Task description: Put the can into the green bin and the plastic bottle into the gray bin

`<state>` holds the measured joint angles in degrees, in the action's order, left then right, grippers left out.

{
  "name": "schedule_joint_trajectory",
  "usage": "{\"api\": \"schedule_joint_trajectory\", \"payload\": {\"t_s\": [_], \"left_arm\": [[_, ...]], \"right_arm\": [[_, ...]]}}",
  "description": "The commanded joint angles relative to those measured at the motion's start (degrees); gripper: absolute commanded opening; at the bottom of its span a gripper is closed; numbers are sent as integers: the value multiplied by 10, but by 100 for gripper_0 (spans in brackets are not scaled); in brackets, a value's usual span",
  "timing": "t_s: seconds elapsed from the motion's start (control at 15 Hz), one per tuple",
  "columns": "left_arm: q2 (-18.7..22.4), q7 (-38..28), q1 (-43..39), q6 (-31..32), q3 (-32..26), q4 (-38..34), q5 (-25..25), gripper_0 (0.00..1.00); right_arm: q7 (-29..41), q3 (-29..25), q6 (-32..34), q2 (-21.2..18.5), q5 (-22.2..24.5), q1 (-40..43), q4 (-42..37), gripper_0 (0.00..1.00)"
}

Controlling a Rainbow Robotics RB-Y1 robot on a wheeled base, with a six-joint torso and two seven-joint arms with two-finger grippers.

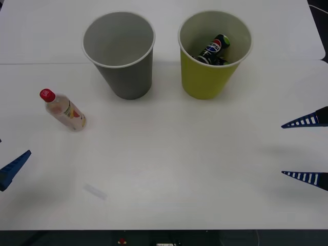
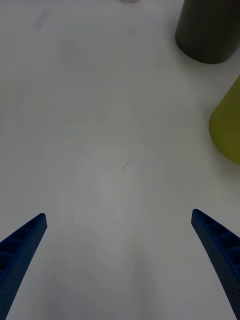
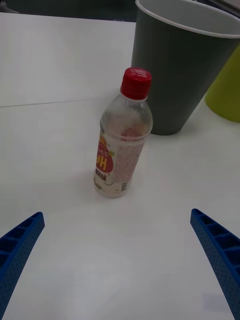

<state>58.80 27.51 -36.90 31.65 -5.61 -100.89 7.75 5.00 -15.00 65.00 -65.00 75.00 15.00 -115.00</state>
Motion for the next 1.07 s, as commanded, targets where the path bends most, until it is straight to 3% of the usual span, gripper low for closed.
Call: {"api": "schedule_joint_trajectory", "payload": {"t_s": [0.07, 0.33, 0.67, 0.87, 1.07], "left_arm": [[0, 100, 38, 26, 60, 46, -101, 100], [0, 220, 120, 45, 156, 113, -219, 100], [0, 359, 253, 90, 317, 207, -372, 100], [-11, 416, 314, 95, 376, 239, -432, 100], [-30, 429, 370, 96, 419, 270, -458, 100]], "right_arm": [[0, 0, 0, 0, 0, 0, 0, 100], [0, 0, 0, 0, 0, 0, 0, 100], [0, 0, 0, 0, 0, 0, 0, 100], [0, 0, 0, 0, 0, 0, 0, 100], [0, 0, 0, 0, 0, 0, 0, 100]]}}
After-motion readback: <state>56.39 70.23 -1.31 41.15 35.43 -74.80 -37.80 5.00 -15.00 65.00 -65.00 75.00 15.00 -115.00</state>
